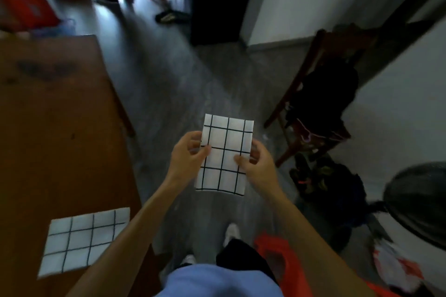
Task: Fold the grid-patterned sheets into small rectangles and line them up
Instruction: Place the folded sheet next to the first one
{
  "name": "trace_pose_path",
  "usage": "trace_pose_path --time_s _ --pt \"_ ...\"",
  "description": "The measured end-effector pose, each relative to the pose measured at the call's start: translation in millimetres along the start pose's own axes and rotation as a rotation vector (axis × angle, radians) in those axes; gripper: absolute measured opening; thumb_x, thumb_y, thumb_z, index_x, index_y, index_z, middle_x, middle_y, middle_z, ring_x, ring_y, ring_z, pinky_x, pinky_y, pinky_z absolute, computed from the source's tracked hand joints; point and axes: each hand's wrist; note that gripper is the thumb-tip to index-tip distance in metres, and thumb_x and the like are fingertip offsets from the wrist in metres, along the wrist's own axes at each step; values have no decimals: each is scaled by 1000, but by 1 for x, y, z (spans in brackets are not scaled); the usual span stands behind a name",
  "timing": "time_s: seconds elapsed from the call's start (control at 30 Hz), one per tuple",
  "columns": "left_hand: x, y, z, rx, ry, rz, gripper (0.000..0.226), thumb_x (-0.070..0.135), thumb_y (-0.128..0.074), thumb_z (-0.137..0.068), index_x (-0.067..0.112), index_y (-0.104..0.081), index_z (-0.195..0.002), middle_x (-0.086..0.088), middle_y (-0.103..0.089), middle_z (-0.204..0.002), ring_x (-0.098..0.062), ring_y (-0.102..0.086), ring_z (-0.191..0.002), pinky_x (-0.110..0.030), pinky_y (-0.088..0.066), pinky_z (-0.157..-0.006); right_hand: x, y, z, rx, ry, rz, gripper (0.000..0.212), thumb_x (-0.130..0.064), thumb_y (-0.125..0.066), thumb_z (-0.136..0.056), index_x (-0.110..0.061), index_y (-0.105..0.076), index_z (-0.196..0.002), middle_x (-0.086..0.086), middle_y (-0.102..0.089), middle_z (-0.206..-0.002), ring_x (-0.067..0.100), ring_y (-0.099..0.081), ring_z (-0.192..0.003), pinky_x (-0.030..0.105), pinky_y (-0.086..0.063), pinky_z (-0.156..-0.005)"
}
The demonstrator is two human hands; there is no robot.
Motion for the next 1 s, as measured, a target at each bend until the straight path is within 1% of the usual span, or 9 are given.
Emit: trace_pose_path --time_s 0.13,0.27,0.37,0.43,0.5,0.63,0.77,0.87,1.0 --pt "-14 20 -28 200 85 3 26 13 -65 -89 21 -58 -112 3 -67 -102 -8 -67 -90 -18 -55 -68 -2 -32 -69 -241 24 -1 44 -10 -71 -86 -23 -50 -123 -1 -65 -112 12 -66 -98 25 -58 -76" --pt "-12 33 -44 428 151 8 28 20 -66 -88 22 -58 -115 6 -66 -104 -7 -66 -92 -23 -57 -71 -15 -61 -129 -500 66 -5 44 -6 -70 -85 -24 -50 -119 4 -66 -111 16 -67 -97 28 -58 -76" --pt "-2 35 -45 587 201 4 30 25 -68 -87 24 -58 -115 8 -65 -107 -8 -64 -96 -29 -57 -76 -34 -76 -158 -707 71 13 43 -6 -67 -88 -23 -50 -124 5 -68 -110 17 -70 -96 32 -59 -76" --pt "6 37 -44 713 234 29 31 25 -68 -87 26 -58 -117 8 -64 -111 -9 -63 -100 -30 -57 -79 -51 -91 -174 -859 132 23 43 -6 -64 -90 -22 -51 -127 3 -69 -108 14 -70 -96 30 -59 -74" --pt "10 41 -42 838 239 23 29 21 -66 -88 27 -57 -115 11 -64 -111 -6 -62 -101 -26 -56 -80 -64 -113 -186 -971 178 68 43 -5 -63 -90 -20 -51 -128 -1 -70 -104 10 -70 -93 27 -58 -72" --pt "11 53 -26 1061 328 -8 29 22 -67 -88 27 -56 -114 18 -60 -108 4 -57 -97 -15 -51 -76 -73 -157 -181 -1134 236 144 41 -6 -63 -90 -19 -54 -128 -7 -69 -107 6 -67 -96 30 -58 -82" --pt "-8 80 -16 1209 398 -7 31 29 -69 -86 28 -57 -114 13 -63 -113 -3 -58 -103 -26 -50 -87 -73 -210 -176 -1275 306 257 36 -12 -64 -90 -30 -56 -120 -10 -65 -115 4 -64 -100 31 -55 -89" --pt "-33 102 -14 1271 453 45 35 26 -70 -86 26 -55 -118 9 -64 -114 -6 -60 -103 -26 -52 -87 -69 -253 -171 -1325 341 359 40 -14 -65 -90 -23 -55 -128 -13 -65 -113 4 -63 -99 30 -55 -89" --pt "-68 137 -19 1300 514 93 37 26 -69 -86 21 -54 -120 12 -61 -112 -7 -57 -105 -26 -49 -89 -64 -307 -165 -1336 306 458 43 -12 -65 -90 -22 -52 -130 -13 -65 -112 1 -62 -99 20 -53 -83"
Point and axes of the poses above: each hand's wrist, its own z-axis away from the middle knuckle, its own y-axis out of the back of the hand, x = y × z
